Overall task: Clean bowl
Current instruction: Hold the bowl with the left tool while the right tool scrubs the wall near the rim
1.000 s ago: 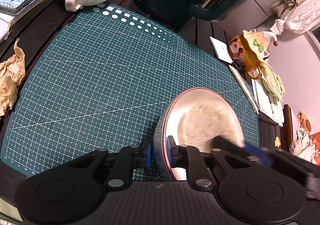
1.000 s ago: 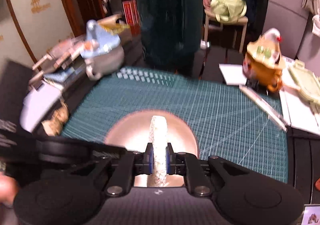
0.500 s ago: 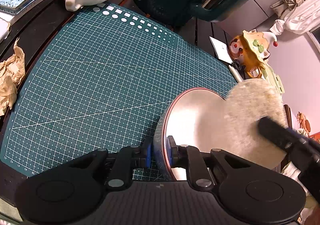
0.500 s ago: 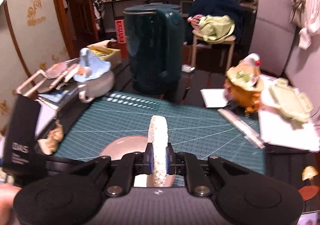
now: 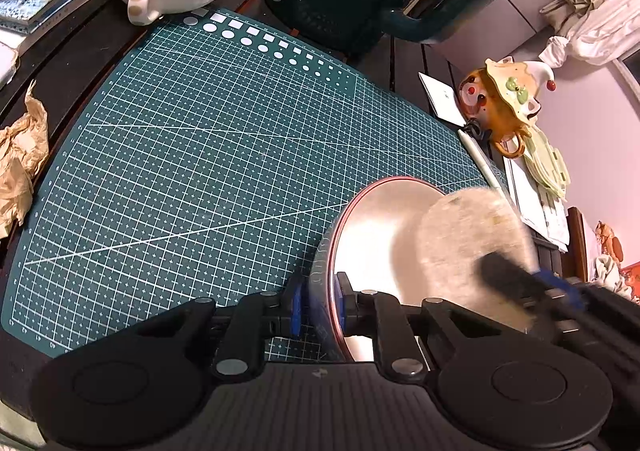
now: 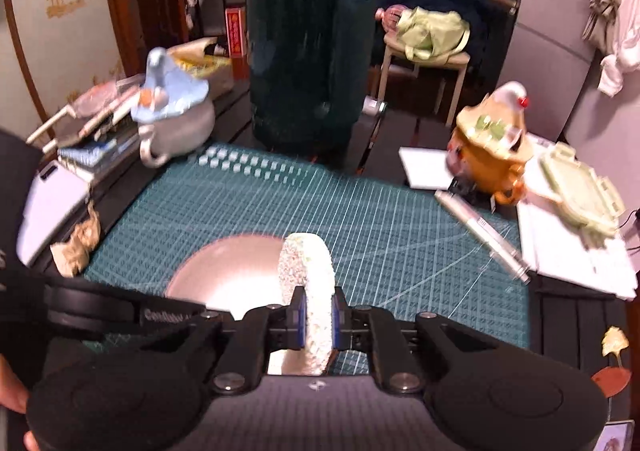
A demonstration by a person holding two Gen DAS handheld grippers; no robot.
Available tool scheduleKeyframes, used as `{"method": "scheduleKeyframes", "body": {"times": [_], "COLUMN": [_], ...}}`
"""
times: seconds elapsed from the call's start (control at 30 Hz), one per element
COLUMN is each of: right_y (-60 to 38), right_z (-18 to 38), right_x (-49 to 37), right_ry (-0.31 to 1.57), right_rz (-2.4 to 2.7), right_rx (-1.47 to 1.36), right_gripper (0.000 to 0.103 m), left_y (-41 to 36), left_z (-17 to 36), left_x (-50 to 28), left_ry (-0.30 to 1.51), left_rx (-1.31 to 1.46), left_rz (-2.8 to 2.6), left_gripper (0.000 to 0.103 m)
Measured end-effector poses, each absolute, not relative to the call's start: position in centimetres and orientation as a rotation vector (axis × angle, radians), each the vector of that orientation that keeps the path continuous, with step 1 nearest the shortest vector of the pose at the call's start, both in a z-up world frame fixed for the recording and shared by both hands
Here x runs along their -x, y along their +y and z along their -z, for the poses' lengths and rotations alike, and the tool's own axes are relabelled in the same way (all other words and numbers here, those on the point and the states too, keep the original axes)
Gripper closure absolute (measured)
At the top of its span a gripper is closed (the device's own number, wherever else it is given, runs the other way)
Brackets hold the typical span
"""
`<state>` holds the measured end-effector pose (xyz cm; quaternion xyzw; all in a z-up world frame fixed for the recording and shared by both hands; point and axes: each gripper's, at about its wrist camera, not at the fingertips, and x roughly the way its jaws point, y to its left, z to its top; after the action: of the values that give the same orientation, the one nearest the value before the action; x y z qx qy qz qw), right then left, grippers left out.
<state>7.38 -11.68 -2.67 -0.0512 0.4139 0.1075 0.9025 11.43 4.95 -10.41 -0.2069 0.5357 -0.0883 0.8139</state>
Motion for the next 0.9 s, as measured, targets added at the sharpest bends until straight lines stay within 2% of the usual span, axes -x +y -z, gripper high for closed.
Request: {"method": "scheduleKeyframes", "body": {"times": [0.23,0.37,0.53,0.57,0.6,0.67,0.8,0.9], "right_y": [-12.6,-12.5,-12.7,-12.8,-12.8,-12.8,-12.7,-12.5], "right_z": [1.4,1.3,1.2,1.2,1.2,1.2,1.5,1.7], "right_x": [-7.2,-7.0,-7.1,-7.1,-7.1,-7.1,-7.1,-7.1], "right_ry": [0.825,0.822,0.819,0.819,0.82,0.821,0.826,0.83], "right_rz": [-0.229,-0.238,-0.241,-0.241,-0.241,-0.242,-0.252,-0.26], "right_rx": [0.044,0.046,0.035,0.033,0.031,0.029,0.027,0.027], "right_gripper": [0.092,0.092,0.092,0.092,0.092,0.092,0.092,0.092], "left_y": [5.9,5.4,4.6,4.3,4.1,4.0,4.4,4.6], "left_z": [9.2,8.5,8.7,8.6,8.5,8.5,9.0,9.4], "left_x": [-11.8,-10.9,-9.3,-9.2,-9.2,-9.5,-10.8,-11.9], "left_ry": [1.056,1.092,1.132,1.13,1.123,1.108,1.075,1.029], "left_rx": [0.458,0.405,0.337,0.318,0.311,0.319,0.35,0.339], "left_rz": [0.202,0.185,0.196,0.2,0.211,0.212,0.2,0.235], "left_gripper": [0.088,0.072,0.069,0.069,0.078,0.08,0.094,0.093]}}
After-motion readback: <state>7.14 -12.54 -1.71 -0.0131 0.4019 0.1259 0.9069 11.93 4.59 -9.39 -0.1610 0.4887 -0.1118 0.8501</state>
